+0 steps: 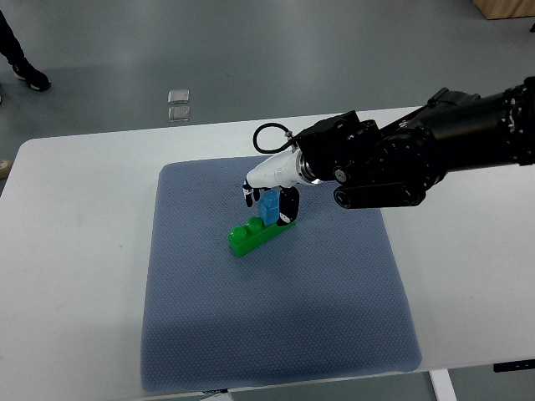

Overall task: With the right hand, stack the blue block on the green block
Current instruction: 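Open the right hand and lift it away from the blocks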

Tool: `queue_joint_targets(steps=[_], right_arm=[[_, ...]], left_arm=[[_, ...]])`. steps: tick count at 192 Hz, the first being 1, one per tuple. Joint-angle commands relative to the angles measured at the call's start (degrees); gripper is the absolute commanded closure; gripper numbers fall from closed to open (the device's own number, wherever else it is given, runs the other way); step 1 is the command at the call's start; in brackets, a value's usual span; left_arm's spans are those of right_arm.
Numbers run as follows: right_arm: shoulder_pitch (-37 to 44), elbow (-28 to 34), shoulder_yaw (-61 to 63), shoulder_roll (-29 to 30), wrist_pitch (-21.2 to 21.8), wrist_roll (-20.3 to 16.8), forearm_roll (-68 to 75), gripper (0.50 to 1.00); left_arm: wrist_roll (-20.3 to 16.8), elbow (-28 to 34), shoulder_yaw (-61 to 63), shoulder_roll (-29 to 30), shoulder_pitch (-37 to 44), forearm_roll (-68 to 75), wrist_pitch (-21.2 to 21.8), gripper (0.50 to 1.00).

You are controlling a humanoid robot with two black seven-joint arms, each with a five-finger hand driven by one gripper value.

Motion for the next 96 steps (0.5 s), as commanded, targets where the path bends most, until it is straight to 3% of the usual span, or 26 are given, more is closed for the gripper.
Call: queue_joint_targets(steps=[1,20,45,65,79,96], right_arm=[[1.16,0.4,0.22,0.0,0.69,0.02,0.09,0.716],[2.91,0.58,3.38,0.0,2.62,0.02,0.17,0.713],[3.97,0.66,10.24,-4.13,6.93,0.02,3.78,0.713],[3.35,-0.48,17.09,-7.56,8.07,-0.34,15.38,0.703],[2.12,-2.5,20.61,-8.88,8.07,0.02,25.84,0.658],[-3.14,-7.77,26.75,-9.58,7.28,0.02,41.82,0.642]], left_arm=[[0.0,0.0,0.0,0.0,0.0,0.0,-0.03,0.5],[0.0,0.0,0.0,0.0,0.0,0.0,-0.03,0.5],[0.0,0.0,0.0,0.0,0.0,0.0,0.06,0.5],[0.0,0.0,0.0,0.0,0.0,0.0,-0.03,0.5],[0.0,0.0,0.0,0.0,0.0,0.0,-0.03,0.5],[0.0,0.0,0.0,0.0,0.0,0.0,-0.03,0.5]])
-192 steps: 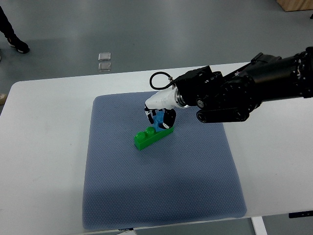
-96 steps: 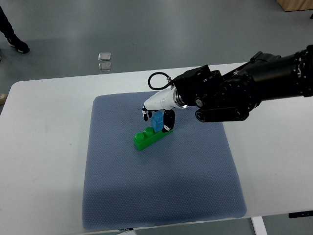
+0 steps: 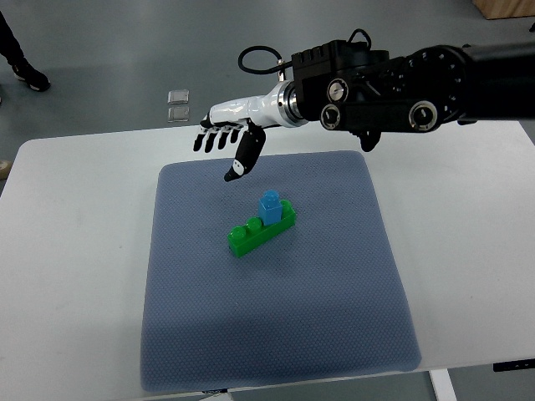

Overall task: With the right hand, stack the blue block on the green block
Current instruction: 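Open the right hand and lift it away from the blocks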

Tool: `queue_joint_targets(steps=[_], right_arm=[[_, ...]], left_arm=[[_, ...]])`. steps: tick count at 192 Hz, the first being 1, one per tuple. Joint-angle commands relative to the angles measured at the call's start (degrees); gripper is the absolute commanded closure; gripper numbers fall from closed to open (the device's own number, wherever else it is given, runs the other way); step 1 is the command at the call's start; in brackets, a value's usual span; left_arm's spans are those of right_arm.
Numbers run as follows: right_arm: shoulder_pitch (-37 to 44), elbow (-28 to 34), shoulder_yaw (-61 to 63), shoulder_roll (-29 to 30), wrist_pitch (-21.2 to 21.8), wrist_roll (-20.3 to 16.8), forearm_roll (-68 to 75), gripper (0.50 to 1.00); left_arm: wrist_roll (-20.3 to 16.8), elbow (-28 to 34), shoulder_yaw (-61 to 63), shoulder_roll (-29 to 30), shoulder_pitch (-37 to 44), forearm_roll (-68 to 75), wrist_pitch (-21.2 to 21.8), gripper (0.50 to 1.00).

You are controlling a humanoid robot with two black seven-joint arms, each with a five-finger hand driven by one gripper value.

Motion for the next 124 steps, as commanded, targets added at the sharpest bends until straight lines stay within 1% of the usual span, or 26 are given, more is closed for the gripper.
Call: queue_joint_targets(steps=[1,7,14,20,22,24,26,33,49,67,72,74,83,95,108,124], right_arm=[[-4.9,-5.09,6.41,-0.98,-0.61,0.17,16.55,0.642],[-6.92,-7.81,9.23,-1.15,0.01,0.17,21.82,0.634],[-10.16,-12.11,13.52,-1.07,0.27,0.17,28.31,0.609],[-13.15,-15.71,17.12,-0.98,0.27,0.26,32.96,0.607],[-13.16,-15.72,17.14,-0.98,0.27,0.26,32.98,0.607],[-15.34,-18.08,19.76,-1.06,0.36,0.26,35.69,0.603],[-16.31,-19.05,21.17,-1.06,0.45,0.26,37.01,0.597],[-19.48,-21.78,25.21,-0.89,0.71,0.26,39.83,0.581],[-26.33,-26.79,36.9,0.43,1.94,0.43,43.09,0.579],[-32.93,-28.47,46.05,1.13,2.47,1.05,43.0,0.579],[-35.56,-28.82,48.59,1.31,2.38,2.36,43.09,0.579],[-35.57,-28.82,48.6,1.31,2.38,2.37,43.09,0.579],[-39.34,-29.43,51.59,1.48,2.56,4.91,43.26,0.579],[-42.95,-29.43,53.87,1.48,2.82,6.76,43.44,0.581],[-45.15,-29.7,54.93,1.4,3.79,7.2,43.53,0.579],[-46.03,-31.1,55.55,1.31,5.28,8.16,43.0,0.579]], left_arm=[[0.0,0.0,0.0,0.0,0.01,0.0,-0.03,0.5],[0.0,0.0,0.0,0.0,0.01,0.0,0.06,0.5],[0.0,0.0,0.0,0.0,0.01,0.0,-0.03,0.5],[0.0,0.0,0.0,0.0,0.01,0.0,-0.03,0.5],[0.0,0.0,0.0,0.0,0.01,0.0,-0.03,0.5],[0.0,0.0,0.0,0.0,0.01,0.0,-0.03,0.5],[0.0,0.0,0.0,0.0,0.01,0.0,0.06,0.5],[0.0,0.0,0.0,0.0,0.01,0.0,0.06,0.5],[0.0,0.0,0.0,0.0,0.01,0.0,-0.03,0.5],[0.0,0.0,0.0,0.0,0.01,0.0,0.06,0.5],[0.0,0.0,0.0,0.0,0.01,0.0,0.06,0.5],[0.0,0.0,0.0,0.0,0.01,0.0,0.06,0.5],[0.0,0.0,0.0,0.0,0.01,0.0,-0.03,0.5],[0.0,0.0,0.0,0.0,0.01,0.0,-0.03,0.5],[0.0,0.0,0.0,0.0,0.01,0.0,-0.03,0.5],[0.0,0.0,0.0,0.0,0.01,0.0,0.06,0.5]])
